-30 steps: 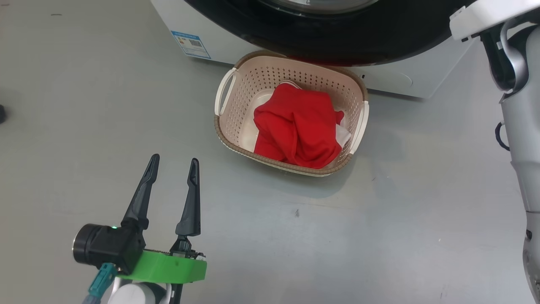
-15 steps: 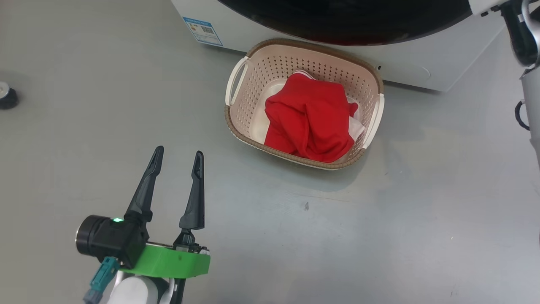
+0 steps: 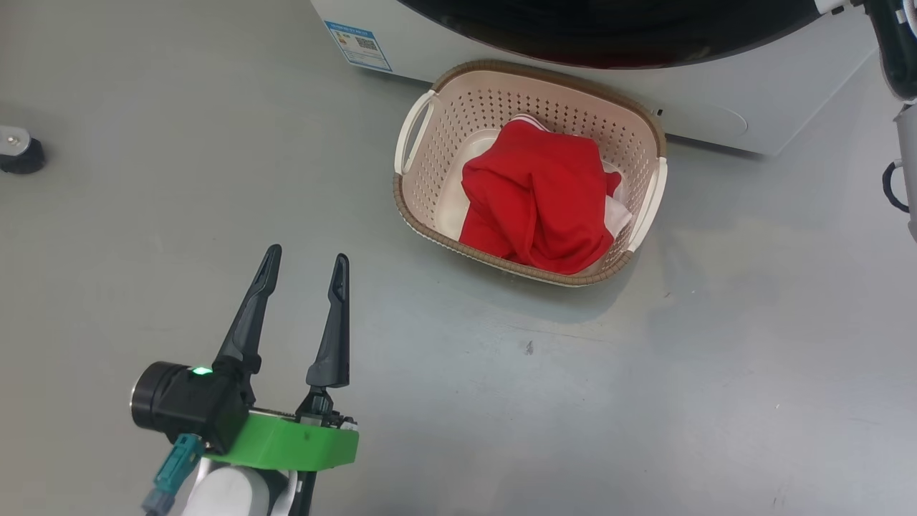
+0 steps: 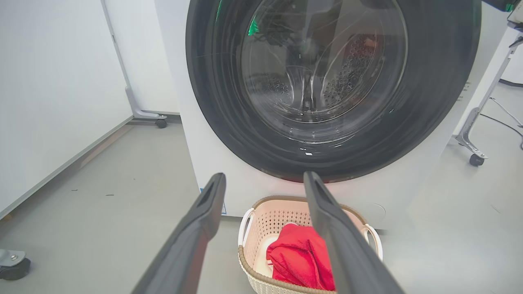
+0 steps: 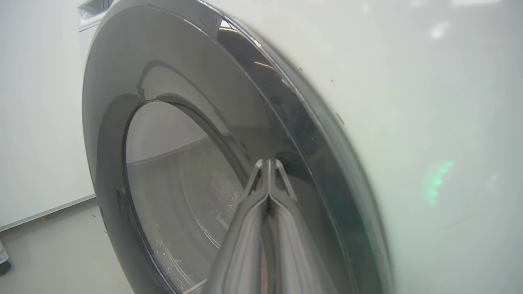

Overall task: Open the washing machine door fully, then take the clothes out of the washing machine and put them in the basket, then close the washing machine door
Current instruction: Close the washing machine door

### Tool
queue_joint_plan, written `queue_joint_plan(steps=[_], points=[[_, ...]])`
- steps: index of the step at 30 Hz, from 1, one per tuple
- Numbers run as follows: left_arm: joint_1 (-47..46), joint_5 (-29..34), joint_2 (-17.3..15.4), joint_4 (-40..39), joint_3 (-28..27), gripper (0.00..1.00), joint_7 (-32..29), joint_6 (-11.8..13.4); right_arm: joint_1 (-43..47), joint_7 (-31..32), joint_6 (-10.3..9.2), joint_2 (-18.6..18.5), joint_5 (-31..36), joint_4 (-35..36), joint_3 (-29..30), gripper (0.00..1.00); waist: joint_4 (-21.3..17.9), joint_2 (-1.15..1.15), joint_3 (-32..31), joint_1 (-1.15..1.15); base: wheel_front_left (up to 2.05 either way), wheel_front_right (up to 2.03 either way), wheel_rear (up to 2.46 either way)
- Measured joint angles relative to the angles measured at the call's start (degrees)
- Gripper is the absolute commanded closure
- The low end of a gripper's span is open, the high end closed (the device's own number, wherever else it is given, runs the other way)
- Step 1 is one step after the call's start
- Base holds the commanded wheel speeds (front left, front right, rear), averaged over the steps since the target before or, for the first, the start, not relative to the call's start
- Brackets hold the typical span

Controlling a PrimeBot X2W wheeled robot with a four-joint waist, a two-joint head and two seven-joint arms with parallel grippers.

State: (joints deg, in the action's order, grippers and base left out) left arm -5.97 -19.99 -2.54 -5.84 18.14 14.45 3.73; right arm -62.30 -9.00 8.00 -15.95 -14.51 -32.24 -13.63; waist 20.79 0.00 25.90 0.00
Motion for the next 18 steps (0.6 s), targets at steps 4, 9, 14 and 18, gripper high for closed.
queue_joint_plan(steps=[4,9,14,18], points=[[-0.04,0.00,0.04,0.19,-0.82,0.00,0.00,0.01,0.01,-1.68,-0.09,1.25,-0.96,-1.54,-0.08,1.00,-0.28,0.00,-0.28,0.00,0.00,0.00,0.00],[-0.20,0.32,0.07,0.44,-1.04,0.00,0.00,0.01,0.64,-3.10,-0.52,2.43,-2.31,-2.09,-0.77,1.00,-1.13,0.00,-1.01,0.00,0.00,0.00,0.00],[-0.20,0.91,0.08,0.66,-1.55,0.00,0.00,0.01,3.18,-4.54,-0.52,3.80,-3.21,-1.46,-2.27,1.00,-2.31,0.00,-1.84,0.00,0.00,0.00,0.00],[-0.20,1.47,0.08,0.70,-1.96,0.00,0.00,0.01,6.56,-4.94,-0.52,4.67,-3.72,-0.52,-2.98,1.00,-3.39,0.00,-2.61,0.00,0.00,0.00,0.00]])
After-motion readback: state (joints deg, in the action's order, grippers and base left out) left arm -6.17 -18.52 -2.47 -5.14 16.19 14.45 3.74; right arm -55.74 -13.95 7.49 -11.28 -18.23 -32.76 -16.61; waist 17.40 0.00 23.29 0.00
